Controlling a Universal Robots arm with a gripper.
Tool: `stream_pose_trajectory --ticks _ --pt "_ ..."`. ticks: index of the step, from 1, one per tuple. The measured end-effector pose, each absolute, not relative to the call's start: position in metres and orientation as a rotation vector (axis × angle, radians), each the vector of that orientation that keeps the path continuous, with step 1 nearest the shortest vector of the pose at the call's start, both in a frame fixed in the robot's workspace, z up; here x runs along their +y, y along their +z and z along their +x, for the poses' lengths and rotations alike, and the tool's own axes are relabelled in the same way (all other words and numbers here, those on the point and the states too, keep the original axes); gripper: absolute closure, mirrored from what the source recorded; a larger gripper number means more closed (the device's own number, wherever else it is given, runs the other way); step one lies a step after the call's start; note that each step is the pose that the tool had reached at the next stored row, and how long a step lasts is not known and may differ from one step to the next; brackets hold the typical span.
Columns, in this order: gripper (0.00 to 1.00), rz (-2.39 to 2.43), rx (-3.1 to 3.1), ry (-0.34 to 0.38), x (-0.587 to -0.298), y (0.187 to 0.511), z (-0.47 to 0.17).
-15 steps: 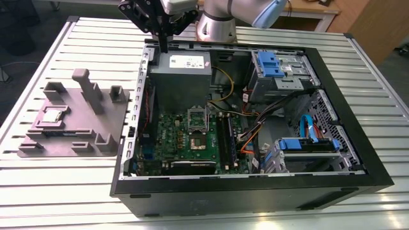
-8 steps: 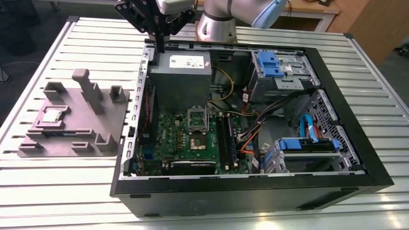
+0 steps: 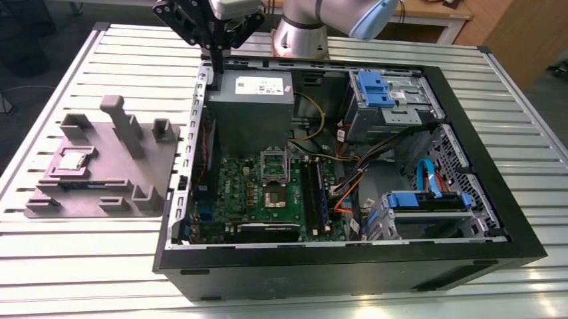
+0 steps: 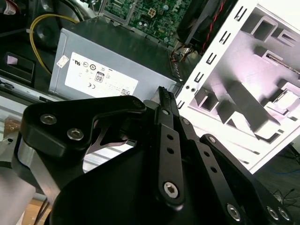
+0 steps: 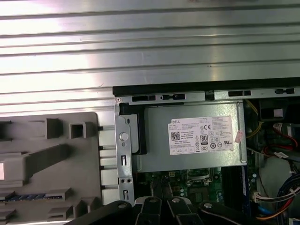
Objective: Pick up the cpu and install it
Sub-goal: 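Reach for the cpu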
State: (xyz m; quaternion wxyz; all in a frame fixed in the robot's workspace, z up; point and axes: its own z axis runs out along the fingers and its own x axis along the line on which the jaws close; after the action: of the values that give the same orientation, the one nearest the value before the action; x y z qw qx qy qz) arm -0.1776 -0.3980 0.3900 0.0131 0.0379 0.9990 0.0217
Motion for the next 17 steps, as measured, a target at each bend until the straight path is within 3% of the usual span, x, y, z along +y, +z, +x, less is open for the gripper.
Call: stream_pose_trajectory --ticks 17 --pt "0.9 0.118 3.112 0.068 -0.398 0.39 -0.191"
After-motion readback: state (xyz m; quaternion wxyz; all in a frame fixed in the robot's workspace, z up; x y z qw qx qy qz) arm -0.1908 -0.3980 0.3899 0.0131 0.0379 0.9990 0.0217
